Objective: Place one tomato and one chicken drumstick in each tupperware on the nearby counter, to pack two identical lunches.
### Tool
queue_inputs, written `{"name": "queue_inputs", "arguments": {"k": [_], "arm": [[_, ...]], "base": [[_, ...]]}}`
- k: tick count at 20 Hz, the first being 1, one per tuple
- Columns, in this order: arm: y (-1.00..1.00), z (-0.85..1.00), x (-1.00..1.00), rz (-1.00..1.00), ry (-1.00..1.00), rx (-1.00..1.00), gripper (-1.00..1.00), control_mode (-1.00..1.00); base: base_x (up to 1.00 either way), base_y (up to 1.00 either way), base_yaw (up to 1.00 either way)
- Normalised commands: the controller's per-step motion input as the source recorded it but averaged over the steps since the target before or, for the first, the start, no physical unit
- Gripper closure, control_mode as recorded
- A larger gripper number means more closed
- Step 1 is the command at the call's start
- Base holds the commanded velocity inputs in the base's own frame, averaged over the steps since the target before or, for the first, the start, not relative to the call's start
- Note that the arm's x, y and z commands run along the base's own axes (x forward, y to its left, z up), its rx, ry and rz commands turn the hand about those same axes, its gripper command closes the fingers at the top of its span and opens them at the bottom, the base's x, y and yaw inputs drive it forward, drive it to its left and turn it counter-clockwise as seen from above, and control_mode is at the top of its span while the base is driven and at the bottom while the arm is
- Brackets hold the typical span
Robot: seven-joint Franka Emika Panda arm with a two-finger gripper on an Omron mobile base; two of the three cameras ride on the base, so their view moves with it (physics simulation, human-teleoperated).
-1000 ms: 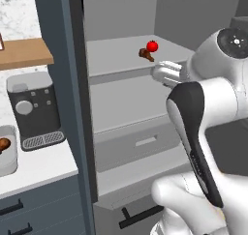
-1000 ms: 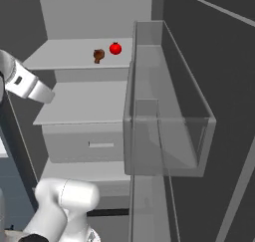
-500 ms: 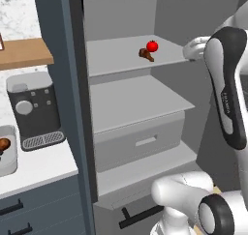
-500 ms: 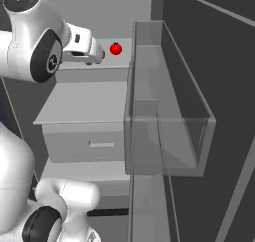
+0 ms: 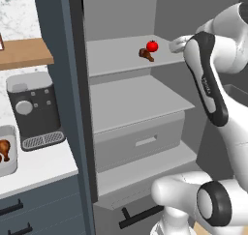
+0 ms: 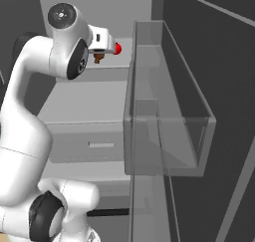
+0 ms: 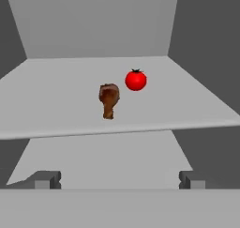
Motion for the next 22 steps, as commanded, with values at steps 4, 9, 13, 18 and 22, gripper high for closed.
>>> {"name": "queue_inputs", "arguments": {"k": [4, 9, 13, 18, 22], "arm": [[0.14, -0.2, 1.0, 0.0, 0.11, 0.0, -1.0, -1.0], [0.15, -0.04, 1.0, 0.0, 0.1, 0.0, -1.0, -1.0], [0.42, -0.02, 1.0, 0.0, 0.15, 0.0, -1.0, -1.0], [0.21, -0.3, 0.65, 0.0, 0.02, 0.0, -1.0, -1.0], [0.06, -0.51, 0.29, 0.0, 0.0, 0.0, -1.0, -1.0]], "base": [[0.0, 0.0, 0.0], [0.0, 0.0, 0.0], [0.0, 0.0, 0.0], [0.0, 0.0, 0.0], [0.0, 0.0, 0.0]]}}
